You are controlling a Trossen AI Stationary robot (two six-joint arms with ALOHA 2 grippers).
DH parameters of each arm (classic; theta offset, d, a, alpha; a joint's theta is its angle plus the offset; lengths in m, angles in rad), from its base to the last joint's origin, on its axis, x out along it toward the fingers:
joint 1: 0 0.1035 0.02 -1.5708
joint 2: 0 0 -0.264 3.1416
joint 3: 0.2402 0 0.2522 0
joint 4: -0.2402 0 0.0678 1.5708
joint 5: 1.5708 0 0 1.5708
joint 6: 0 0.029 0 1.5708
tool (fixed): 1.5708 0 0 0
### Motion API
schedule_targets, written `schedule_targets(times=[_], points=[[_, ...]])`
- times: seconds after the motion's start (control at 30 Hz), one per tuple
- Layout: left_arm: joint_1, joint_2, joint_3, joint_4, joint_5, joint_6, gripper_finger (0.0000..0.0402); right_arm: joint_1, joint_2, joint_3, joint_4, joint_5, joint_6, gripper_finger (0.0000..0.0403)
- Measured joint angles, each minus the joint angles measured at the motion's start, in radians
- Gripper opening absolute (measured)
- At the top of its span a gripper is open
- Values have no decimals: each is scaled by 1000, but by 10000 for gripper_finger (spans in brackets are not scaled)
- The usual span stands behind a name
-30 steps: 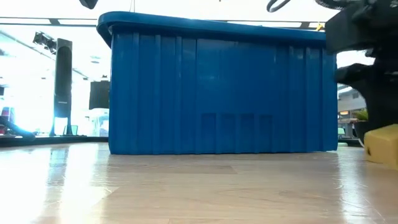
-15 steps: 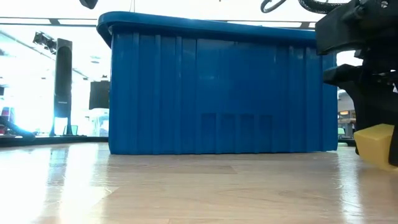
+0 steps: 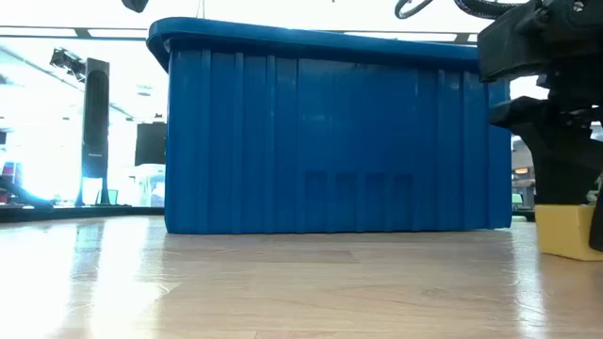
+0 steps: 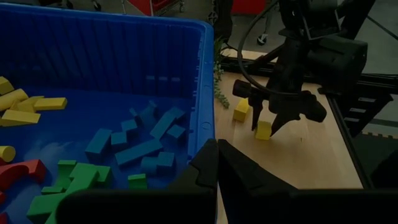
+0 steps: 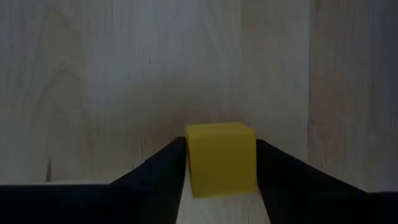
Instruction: Sort Items/Unsort Items
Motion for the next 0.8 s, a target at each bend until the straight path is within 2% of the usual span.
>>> schedule_targets(times=[0.17, 0.4, 0.67, 0.8], points=[[0, 0, 0, -1, 0, 0, 15, 3, -35, 0, -44, -25, 19, 211], [0, 0, 0, -1, 0, 0, 15, 30, -185, 0, -92, -76, 48, 220], [0, 0, 0, -1, 0, 0, 15, 51, -338, 0, -67, 23, 113, 214], [0, 0, 0, -1, 0, 0, 15, 51, -378, 0, -59, 34, 112, 213]])
